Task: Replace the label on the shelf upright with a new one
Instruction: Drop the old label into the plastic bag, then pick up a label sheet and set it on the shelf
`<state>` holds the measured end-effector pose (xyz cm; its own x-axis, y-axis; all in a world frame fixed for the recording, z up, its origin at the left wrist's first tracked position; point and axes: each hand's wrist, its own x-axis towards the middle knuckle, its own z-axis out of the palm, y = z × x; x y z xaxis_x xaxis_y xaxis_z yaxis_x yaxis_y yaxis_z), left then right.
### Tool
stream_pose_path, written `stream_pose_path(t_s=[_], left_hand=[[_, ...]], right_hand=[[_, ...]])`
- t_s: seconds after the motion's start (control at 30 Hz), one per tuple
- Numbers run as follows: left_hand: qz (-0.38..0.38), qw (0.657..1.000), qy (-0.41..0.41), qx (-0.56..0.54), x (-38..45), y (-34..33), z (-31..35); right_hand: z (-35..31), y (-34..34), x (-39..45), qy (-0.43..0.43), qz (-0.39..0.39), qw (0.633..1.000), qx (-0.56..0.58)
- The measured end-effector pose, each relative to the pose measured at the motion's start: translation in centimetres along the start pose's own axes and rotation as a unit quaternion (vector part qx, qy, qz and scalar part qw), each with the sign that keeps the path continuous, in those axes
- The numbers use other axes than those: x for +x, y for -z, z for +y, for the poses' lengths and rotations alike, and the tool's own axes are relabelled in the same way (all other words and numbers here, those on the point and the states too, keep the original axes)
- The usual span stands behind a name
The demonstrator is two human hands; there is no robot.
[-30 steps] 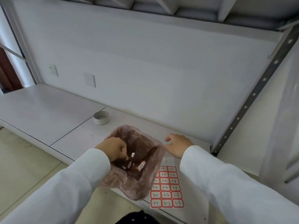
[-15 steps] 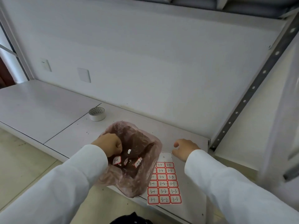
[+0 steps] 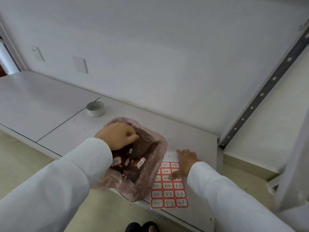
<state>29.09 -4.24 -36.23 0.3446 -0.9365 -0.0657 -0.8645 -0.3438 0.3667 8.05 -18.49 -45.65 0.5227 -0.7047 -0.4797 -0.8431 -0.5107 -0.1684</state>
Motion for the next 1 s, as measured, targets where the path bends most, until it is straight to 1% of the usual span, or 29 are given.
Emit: stream_pose_path(t_s=[0.1,0.23,0.37,0.43,0.53,0.57,0.63,0.7,0.77,0.83,0.93,1.0], left_hand=[[-0.004,1.000,-0.001,0.013,-0.1,-0.3,0.2],[-0.002,1.000,0.004,0.003,0.1,-0.7,-0.1],[0.005,1.000,0.011,0.003,0.2,-0.6,0.0],[0.004,1.000,0.010,0.005,0.1,-0.4,0.2],[0.006,1.000,0.008,0.010,-0.4,0.3,0.9],[0.014,1.000,0.007,0.015,-0.7,0.7,1.2],[0.025,1.000,0.007,0.017,-1.3,1.7,1.9],[0.025,1.000,0.012,0.007,-1.9,2.9,2.6],[0.026,0.999,0.018,-0.003,-2.3,4.1,3.5],[0.023,0.999,0.018,-0.015,-2.6,5.2,4.9],[0.007,0.999,0.011,-0.043,-2.9,5.9,7.9],[0.003,0.998,0.011,-0.055,-3.1,5.5,10.3]], right_hand=[[0.0,-0.6,0.8,0.019,-0.005,1.000,-0.012],[0.3,-1.8,1.3,0.035,0.004,0.998,-0.051],[0.3,-1.8,1.0,0.064,0.032,0.994,-0.085],[0.0,-1.7,0.3,0.066,0.047,0.994,-0.079],[-0.2,-2.0,-0.6,0.042,0.067,0.996,-0.038],[-0.1,-1.9,-1.0,0.032,0.063,0.997,-0.014],[0.0,-1.2,-1.9,0.003,0.048,0.997,0.058],[0.2,0.0,-3.0,-0.025,0.056,0.990,0.127],[0.1,1.7,-4.2,-0.038,0.088,0.979,0.180],[-0.4,3.7,-5.7,-0.032,0.131,0.967,0.218],[-1.5,6.6,-8.1,0.004,0.197,0.950,0.244],[-2.1,8.4,-10.1,0.031,0.241,0.930,0.274]])
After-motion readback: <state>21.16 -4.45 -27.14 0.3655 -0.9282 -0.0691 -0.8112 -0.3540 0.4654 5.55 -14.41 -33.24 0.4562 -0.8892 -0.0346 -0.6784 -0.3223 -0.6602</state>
